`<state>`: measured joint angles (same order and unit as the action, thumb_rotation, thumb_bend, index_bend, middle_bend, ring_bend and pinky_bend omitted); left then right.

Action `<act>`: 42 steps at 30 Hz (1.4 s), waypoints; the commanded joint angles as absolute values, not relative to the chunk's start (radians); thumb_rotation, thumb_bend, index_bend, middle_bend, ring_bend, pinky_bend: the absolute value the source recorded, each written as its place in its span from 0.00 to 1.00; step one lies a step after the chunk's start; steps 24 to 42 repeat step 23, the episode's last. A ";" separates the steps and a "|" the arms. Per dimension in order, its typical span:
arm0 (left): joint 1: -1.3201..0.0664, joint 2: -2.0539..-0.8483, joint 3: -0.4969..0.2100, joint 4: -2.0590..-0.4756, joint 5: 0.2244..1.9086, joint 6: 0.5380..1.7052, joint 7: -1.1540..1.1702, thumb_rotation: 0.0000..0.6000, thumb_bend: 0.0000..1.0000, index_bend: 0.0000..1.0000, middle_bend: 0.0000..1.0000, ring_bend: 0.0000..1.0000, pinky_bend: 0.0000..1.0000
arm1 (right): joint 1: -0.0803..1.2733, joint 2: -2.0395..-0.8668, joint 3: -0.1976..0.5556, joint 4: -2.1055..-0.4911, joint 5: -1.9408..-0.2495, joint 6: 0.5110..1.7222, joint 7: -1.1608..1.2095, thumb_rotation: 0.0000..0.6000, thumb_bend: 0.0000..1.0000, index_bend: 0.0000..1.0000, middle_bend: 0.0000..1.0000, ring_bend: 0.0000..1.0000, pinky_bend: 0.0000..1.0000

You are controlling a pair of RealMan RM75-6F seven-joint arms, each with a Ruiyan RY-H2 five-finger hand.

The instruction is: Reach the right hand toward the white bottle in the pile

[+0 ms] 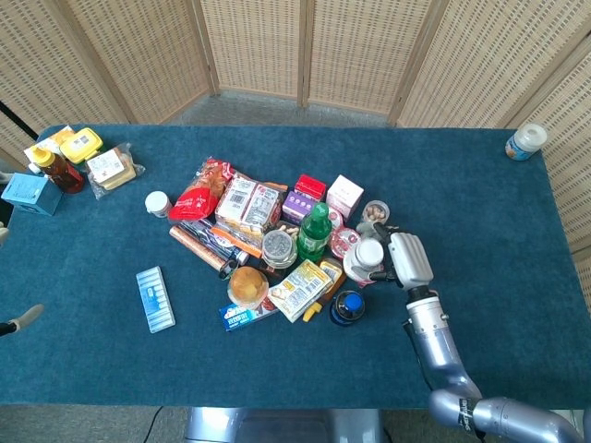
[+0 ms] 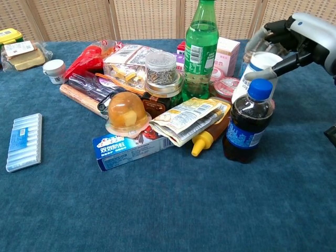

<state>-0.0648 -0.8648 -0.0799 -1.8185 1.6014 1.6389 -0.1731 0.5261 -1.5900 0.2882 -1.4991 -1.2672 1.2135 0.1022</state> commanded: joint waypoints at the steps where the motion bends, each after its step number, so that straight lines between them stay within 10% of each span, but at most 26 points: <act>1: -0.064 -0.864 -0.080 -1.819 1.602 1.640 -0.174 1.00 0.13 0.00 0.00 0.00 0.00 | 0.517 -1.597 0.285 -1.490 -1.280 1.235 0.112 1.00 0.00 0.57 0.75 0.73 0.69; 23: -0.058 -0.861 -0.076 -1.829 1.627 1.657 -0.179 1.00 0.13 0.00 0.00 0.00 0.00 | 0.394 -1.333 0.328 -1.881 -1.418 1.464 0.055 1.00 0.00 0.56 0.75 0.72 0.69; 42: -0.058 -0.861 -0.076 -1.829 1.627 1.657 -0.179 1.00 0.13 0.00 0.00 0.00 0.00 | 0.394 -1.333 0.328 -1.881 -1.418 1.464 0.055 1.00 0.00 0.56 0.75 0.72 0.69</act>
